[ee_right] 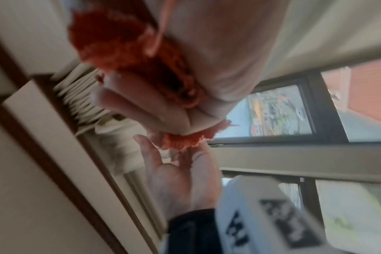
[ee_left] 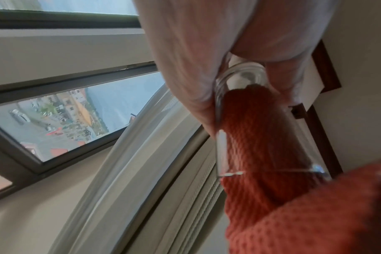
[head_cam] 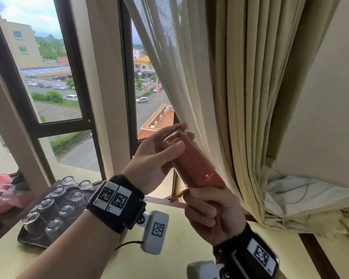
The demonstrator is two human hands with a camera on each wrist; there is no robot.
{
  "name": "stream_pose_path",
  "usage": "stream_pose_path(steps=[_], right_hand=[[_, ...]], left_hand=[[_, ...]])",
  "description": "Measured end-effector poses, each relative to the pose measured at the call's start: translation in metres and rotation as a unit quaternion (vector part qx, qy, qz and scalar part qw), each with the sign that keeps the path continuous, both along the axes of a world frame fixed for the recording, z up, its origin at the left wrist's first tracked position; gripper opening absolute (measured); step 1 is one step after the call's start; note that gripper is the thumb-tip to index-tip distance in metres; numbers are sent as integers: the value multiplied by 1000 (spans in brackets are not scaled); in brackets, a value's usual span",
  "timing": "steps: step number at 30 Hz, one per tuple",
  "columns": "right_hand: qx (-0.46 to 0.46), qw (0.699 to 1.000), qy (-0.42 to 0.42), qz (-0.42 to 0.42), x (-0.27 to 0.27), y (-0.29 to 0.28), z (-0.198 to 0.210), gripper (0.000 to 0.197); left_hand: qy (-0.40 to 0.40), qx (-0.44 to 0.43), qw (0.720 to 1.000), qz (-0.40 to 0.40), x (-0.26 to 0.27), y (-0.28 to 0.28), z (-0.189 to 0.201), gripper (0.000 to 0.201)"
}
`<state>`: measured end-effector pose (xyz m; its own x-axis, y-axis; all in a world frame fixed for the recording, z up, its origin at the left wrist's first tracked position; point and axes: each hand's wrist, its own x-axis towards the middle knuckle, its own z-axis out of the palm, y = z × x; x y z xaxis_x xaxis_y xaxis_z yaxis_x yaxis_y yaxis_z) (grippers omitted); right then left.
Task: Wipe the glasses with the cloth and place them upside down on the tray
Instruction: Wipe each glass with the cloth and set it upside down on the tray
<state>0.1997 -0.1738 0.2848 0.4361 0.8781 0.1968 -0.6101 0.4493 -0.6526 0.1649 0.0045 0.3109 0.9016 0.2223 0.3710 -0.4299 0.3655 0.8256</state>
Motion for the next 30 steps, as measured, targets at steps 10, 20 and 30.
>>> stream_pose_path(steps=[10,20,30], right_hand=[[-328,736,-520,-283,-4,8,-19,31],[-45,998,-53,-6,-6,-3,-10,49],[-269,926,-167,-207,-6,-17,-39,32]], left_hand=[[58,103,985,125,-14,-12,-3,46],[14,42,997,64,-22,-3,-17,74],[76,170,950,252,-41,-3,-39,66]])
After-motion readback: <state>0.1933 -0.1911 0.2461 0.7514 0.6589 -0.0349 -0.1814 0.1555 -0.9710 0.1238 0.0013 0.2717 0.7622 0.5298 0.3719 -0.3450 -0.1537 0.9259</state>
